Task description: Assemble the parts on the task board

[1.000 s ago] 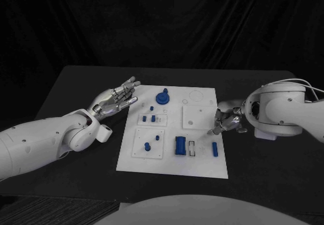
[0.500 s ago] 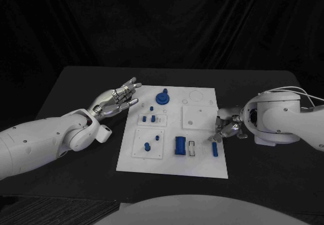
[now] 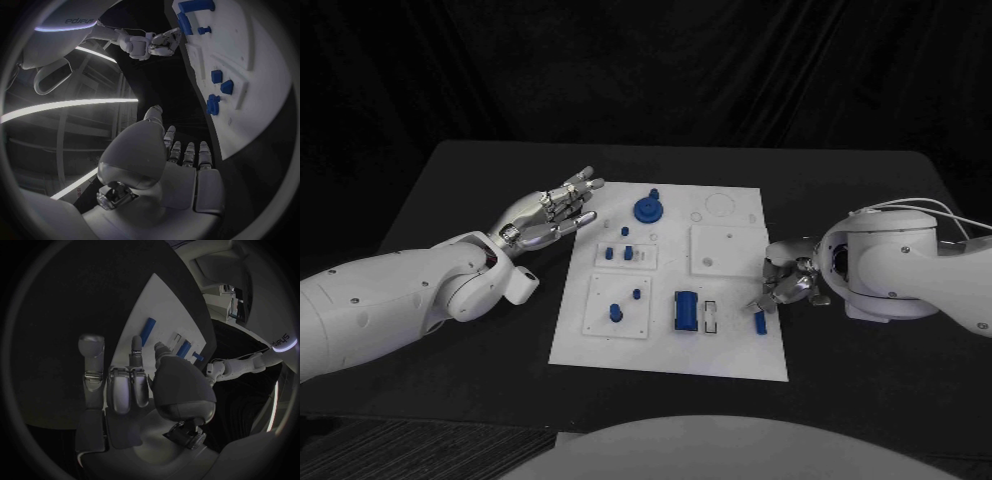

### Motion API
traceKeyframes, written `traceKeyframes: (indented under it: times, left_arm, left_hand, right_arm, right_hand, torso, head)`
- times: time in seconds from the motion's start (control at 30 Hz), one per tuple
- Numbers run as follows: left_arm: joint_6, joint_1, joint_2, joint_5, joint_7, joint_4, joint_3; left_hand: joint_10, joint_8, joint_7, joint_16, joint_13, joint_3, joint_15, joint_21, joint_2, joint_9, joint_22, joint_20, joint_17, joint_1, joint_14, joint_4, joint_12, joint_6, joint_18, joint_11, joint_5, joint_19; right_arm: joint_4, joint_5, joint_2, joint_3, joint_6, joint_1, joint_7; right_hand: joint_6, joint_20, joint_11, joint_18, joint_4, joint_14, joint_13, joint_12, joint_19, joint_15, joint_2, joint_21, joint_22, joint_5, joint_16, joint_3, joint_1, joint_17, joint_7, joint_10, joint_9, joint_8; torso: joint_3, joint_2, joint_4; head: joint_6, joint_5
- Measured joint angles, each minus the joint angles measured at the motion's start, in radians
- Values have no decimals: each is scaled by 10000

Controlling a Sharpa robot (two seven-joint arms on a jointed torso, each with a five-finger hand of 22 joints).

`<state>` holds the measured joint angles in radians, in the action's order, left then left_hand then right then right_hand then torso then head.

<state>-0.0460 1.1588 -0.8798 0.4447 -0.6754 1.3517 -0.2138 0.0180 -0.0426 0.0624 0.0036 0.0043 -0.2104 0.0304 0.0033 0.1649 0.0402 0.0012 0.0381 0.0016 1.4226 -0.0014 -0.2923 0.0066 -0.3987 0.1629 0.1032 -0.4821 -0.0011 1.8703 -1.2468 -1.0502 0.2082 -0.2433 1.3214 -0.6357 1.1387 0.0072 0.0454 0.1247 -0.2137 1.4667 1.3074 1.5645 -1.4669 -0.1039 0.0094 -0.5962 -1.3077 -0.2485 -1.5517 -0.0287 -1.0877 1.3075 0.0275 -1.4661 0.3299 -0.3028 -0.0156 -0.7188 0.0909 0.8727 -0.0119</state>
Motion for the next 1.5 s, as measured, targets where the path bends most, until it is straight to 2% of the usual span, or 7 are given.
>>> traceKeyframes:
  times: [0.53,0.63,0.97,1.1,1.3,1.43,1.5]
  left_arm:
    - [264,0,33,18,-6,-92,0]
    - [315,0,36,21,-7,-103,0]
    - [472,0,38,24,-10,-135,-1]
    - [553,0,49,26,-11,-160,-1]
    - [686,0,59,28,-12,-175,-1]
    - [773,-1,59,29,-13,-199,-1]
    - [822,-1,60,30,-13,-210,-1]
  left_hand:
    - [-19,0,-215,0,1,0,-73,0,157,0,2,145,-2,157,0,0,0,-142,-96,-267,-253,1]
    - [-20,0,-250,0,1,0,-73,0,199,0,2,145,-5,199,0,0,0,-177,-95,-338,-295,1]
    - [66,0,-360,0,1,-1,-146,0,296,1,3,251,-7,295,-1,0,0,-213,-93,-497,-417,35]
    - [89,0,-442,0,17,27,-190,0,303,1,3,394,-7,561,28,28,0,-185,-92,-590,-777,0]
    - [126,0,-468,0,23,54,-218,1,304,1,3,466,-6,567,0,55,0,-211,-90,-627,-882,1]
    - [140,0,-542,0,26,54,-253,0,304,1,3,590,-5,567,36,55,0,-207,-91,-712,-843,17]
    - [140,0,-542,0,25,54,-253,1,304,1,4,590,-5,567,36,55,0,-207,-90,-712,-843,18]
  right_arm:
    - [-18,-67,179,-62,285,-379,-1]
    - [-7,-110,209,-89,368,-449,7]
    - [101,-295,245,-88,855,-596,28]
    - [171,-313,221,-71,1219,-631,44]
    - [251,231,6,-42,1782,-659,61]
    - [279,1181,-163,-41,2176,-630,62]
    - [288,1753,-198,-35,2354,-590,63]
  right_hand:
    - [-621,0,-147,1,1371,4,0,0,0,79,-106,1038,1,-1603,219,1011,-1247,0,277,1,172,745]
    - [-780,77,-258,1,1562,1,0,0,3,153,-147,1107,1,-1769,223,1202,-1286,0,435,-1,891,747]
    - [-1032,145,-364,1,1588,13,0,0,1,278,-456,-340,2,-4516,223,1454,-1583,-1,687,2,2843,756]
    - [-1100,144,-382,1,1407,8,0,0,1,303,-586,-748,2,-5764,223,1636,-1476,-1,755,19,2845,762]
    - [-1342,144,-382,0,1411,7,0,0,1,304,-802,-1166,3,-5082,178,2662,-799,-1,761,22,2811,469]
    - [-1389,144,-382,-1,1678,7,0,0,1,304,-808,-1073,3,-4931,178,2978,-672,-1,640,22,1226,396]
    - [-1481,144,-381,0,1781,7,0,0,1,304,-808,-1025,3,-4931,178,3089,-672,-1,550,22,984,409]
  torso:
    - [-6,7,7]
    - [-5,7,4]
    - [3,3,-2]
    - [3,0,-1]
    - [6,-1,1]
    - [6,-1,2]
    - [6,-1,2]
  head:
    - [0,-8]
    - [0,22]
    - [0,65]
    - [0,58]
    - [0,115]
    - [0,124]
    - [0,112]
